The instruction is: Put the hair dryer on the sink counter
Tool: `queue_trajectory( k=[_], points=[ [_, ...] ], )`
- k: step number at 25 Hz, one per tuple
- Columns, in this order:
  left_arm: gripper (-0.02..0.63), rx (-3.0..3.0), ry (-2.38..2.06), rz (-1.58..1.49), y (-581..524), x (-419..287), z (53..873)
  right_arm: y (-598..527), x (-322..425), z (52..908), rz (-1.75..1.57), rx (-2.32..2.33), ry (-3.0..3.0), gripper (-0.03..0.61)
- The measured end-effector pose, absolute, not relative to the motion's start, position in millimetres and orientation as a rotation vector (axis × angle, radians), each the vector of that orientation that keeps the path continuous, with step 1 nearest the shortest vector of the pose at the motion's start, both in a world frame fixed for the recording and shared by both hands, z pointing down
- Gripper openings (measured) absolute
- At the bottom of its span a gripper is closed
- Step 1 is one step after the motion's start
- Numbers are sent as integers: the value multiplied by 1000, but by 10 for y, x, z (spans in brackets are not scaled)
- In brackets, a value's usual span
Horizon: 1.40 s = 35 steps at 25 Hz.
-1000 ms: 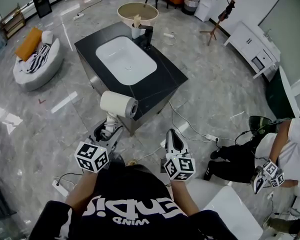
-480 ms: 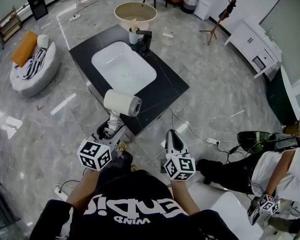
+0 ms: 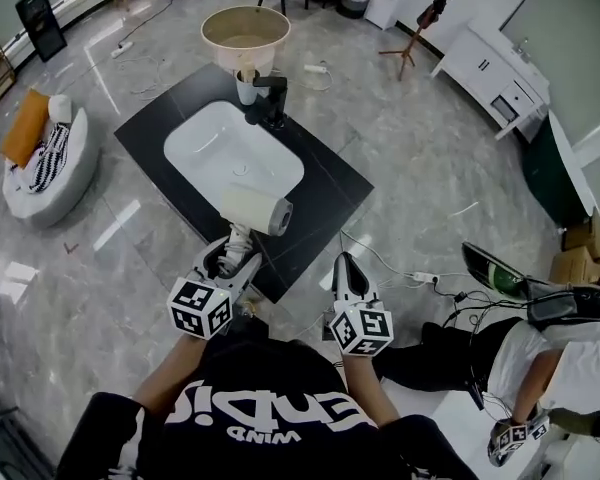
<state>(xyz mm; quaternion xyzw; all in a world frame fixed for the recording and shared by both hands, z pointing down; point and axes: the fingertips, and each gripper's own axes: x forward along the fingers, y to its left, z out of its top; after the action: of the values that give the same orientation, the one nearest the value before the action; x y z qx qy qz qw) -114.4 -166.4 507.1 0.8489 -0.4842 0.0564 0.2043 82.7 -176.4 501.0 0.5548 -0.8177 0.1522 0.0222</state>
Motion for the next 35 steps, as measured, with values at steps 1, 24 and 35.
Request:
queue_trajectory(
  k=[1, 24, 35],
  points=[
    [258, 2376, -1331, 167, -1719, -1137, 5083, -1809, 823, 4993, 469, 1736, -2524, 25],
    [258, 2357, -1230, 304, -2555, -907, 5505, -2530, 925, 4973, 483, 1757, -2510, 25],
    [258, 2318, -1162, 424, -2797, -644, 6000, -2655, 1141, 5016, 491, 1799, -2485, 25]
  ],
)
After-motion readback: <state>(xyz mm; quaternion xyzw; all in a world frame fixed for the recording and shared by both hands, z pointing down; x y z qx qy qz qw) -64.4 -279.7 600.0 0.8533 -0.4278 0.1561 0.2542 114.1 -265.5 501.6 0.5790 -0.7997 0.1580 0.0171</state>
